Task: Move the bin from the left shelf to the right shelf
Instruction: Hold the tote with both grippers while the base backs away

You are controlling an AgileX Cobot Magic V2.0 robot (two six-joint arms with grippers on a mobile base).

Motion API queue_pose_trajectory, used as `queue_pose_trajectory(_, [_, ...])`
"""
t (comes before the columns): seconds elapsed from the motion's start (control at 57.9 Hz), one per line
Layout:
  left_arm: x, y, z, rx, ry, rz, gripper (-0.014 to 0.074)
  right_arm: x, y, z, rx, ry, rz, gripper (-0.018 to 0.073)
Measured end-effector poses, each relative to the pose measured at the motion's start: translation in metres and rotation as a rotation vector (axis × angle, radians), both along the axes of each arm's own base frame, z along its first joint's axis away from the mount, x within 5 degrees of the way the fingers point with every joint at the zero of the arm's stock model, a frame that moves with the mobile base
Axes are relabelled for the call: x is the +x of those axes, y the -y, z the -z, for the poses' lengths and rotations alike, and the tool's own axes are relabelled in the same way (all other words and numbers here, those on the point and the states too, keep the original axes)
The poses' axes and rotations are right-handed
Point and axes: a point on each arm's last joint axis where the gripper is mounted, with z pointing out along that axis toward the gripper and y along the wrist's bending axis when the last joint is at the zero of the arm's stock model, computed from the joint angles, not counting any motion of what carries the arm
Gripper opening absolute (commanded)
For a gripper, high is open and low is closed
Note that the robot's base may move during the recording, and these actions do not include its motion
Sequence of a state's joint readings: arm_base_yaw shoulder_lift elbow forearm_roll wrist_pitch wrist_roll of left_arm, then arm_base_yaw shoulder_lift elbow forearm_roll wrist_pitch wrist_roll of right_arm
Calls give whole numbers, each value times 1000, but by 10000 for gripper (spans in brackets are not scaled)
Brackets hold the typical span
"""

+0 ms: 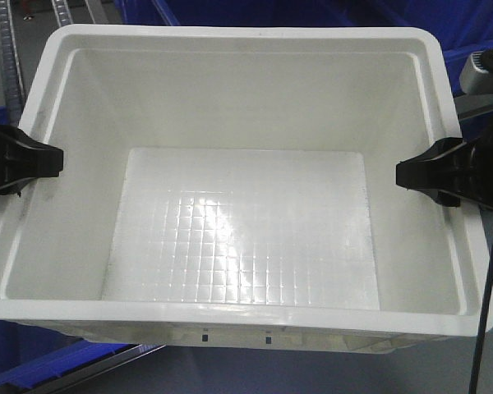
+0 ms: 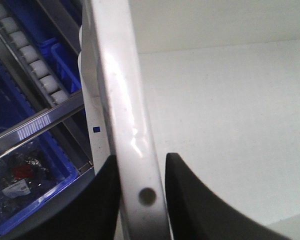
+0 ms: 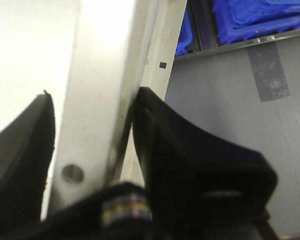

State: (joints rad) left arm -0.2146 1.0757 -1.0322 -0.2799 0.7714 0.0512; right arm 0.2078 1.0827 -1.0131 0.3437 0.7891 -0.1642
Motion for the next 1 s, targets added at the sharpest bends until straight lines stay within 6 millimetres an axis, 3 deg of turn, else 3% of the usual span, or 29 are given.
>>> queue_pose_trajectory(1.002, [0,0,0,-1,0,0,-6,0,0,0,0,-1,0,-5])
